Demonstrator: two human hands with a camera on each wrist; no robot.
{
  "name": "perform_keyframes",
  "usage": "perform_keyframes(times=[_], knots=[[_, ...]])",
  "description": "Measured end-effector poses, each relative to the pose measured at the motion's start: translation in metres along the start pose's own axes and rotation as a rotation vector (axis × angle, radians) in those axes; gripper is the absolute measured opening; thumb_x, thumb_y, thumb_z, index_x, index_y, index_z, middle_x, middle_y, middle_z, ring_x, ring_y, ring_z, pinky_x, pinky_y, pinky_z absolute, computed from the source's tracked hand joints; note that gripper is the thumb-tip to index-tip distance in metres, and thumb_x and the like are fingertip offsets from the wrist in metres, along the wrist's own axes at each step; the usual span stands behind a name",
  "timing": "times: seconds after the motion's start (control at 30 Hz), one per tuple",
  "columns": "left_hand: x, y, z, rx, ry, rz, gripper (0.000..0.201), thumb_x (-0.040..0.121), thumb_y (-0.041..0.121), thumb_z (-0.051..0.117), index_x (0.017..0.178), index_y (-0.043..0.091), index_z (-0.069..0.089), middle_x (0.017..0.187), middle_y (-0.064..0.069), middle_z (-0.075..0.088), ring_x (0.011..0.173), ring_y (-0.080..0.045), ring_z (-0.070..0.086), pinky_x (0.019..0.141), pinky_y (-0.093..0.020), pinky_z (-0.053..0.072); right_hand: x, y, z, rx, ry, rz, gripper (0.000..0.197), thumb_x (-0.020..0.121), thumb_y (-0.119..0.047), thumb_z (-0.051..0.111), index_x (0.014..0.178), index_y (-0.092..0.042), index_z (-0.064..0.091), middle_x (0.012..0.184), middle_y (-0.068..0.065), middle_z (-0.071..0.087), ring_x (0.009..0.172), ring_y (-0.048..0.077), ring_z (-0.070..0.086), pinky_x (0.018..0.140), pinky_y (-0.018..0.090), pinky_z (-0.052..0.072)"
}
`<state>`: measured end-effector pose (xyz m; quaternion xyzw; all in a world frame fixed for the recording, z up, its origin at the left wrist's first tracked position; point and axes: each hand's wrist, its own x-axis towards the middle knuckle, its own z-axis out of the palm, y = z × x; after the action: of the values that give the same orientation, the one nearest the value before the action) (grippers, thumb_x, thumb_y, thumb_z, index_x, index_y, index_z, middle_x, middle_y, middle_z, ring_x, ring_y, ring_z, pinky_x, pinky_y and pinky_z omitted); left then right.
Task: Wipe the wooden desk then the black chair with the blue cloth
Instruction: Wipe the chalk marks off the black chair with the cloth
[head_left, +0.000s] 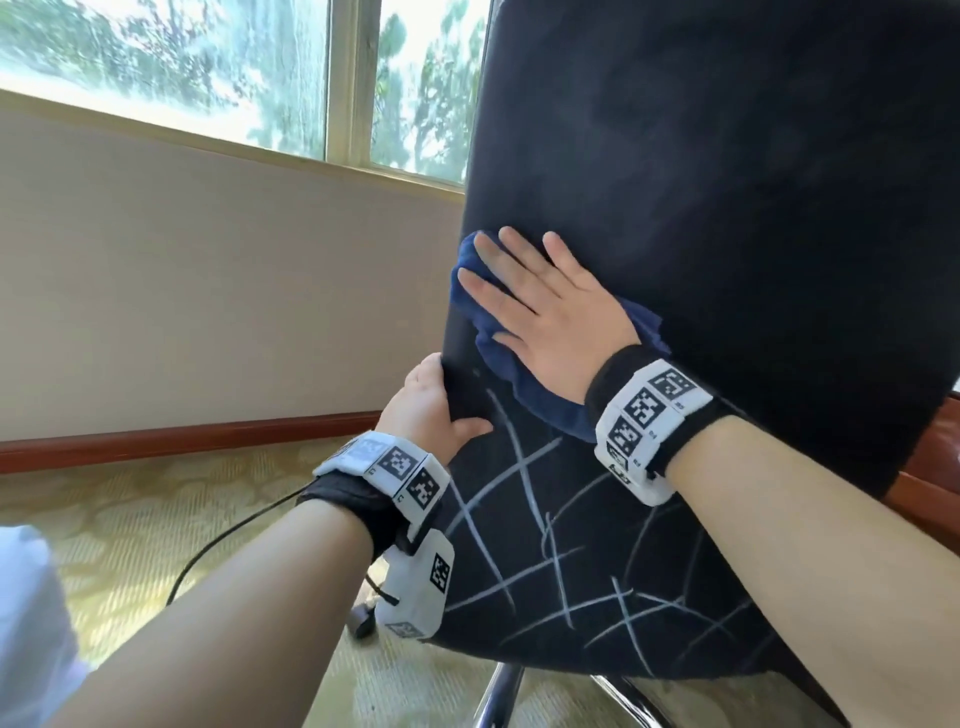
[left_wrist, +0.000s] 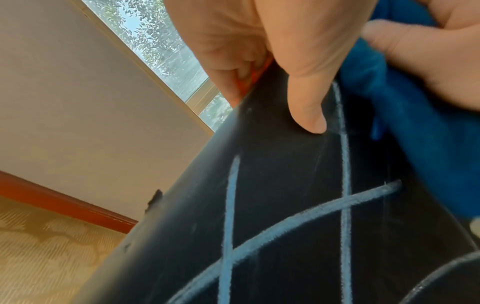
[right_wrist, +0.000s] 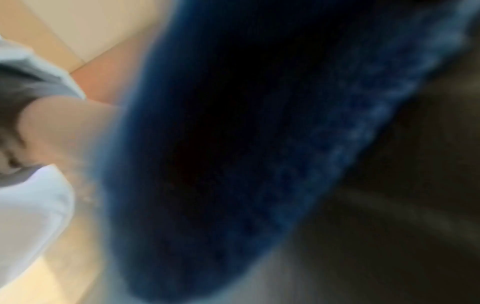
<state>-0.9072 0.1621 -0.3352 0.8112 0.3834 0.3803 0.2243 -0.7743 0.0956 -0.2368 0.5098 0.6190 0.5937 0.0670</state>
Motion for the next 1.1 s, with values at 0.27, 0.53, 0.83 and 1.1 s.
perform_keyframes(times=[0.27, 0.53, 0.83, 1.1], knots=[[-0.002, -0.004, 0.002, 0.028, -0.007, -0.015, 0.071, 0.077, 0.022, 0.074, 0.136, 0.008, 0.036, 0.122, -0.004, 0.047, 0.117, -0.024, 0.050, 0.086, -0.022, 0.036, -0.024, -0.029, 0.020, 0.128, 0.020, -0.289, 0.056, 0.086, -0.033, 0.032, 0.135, -0.015, 0.049, 0.143, 0.010, 0.044, 0.131, 0.029, 0.041, 0.112, 0.038, 0.002], [-0.006, 0.001, -0.001, 0.033, -0.044, -0.036, 0.062, 0.080, 0.026, 0.073, 0.129, 0.010, 0.039, 0.129, -0.007, 0.047, 0.115, -0.024, 0.049, 0.084, -0.023, 0.033, -0.038, -0.036, 0.028, 0.115, 0.137, 0.048, 0.064, 0.084, -0.022, 0.042, 0.144, -0.014, 0.021, 0.150, 0.014, 0.029, 0.137, 0.030, 0.018, 0.114, 0.040, -0.001], [-0.003, 0.006, -0.001, 0.043, -0.048, -0.035, 0.061, 0.080, 0.025, 0.073, 0.128, 0.008, 0.039, 0.129, -0.009, 0.047, 0.116, -0.025, 0.049, 0.091, -0.029, 0.036, -0.061, -0.018, 0.040, 0.154, 0.267, 0.132, 0.054, 0.089, -0.027, 0.044, 0.140, -0.015, 0.031, 0.144, 0.015, 0.040, 0.134, 0.030, 0.026, 0.114, 0.041, 0.005], [-0.008, 0.001, 0.000, 0.050, -0.030, -0.022, 0.065, 0.080, 0.021, 0.073, 0.132, 0.005, 0.036, 0.131, -0.013, 0.045, 0.120, -0.027, 0.046, 0.094, -0.029, 0.034, -0.080, -0.074, 0.050, 0.264, 0.291, 0.280, 0.054, 0.090, -0.028, 0.042, 0.140, -0.015, 0.029, 0.146, 0.015, 0.024, 0.137, 0.036, 0.016, 0.115, 0.043, 0.003]])
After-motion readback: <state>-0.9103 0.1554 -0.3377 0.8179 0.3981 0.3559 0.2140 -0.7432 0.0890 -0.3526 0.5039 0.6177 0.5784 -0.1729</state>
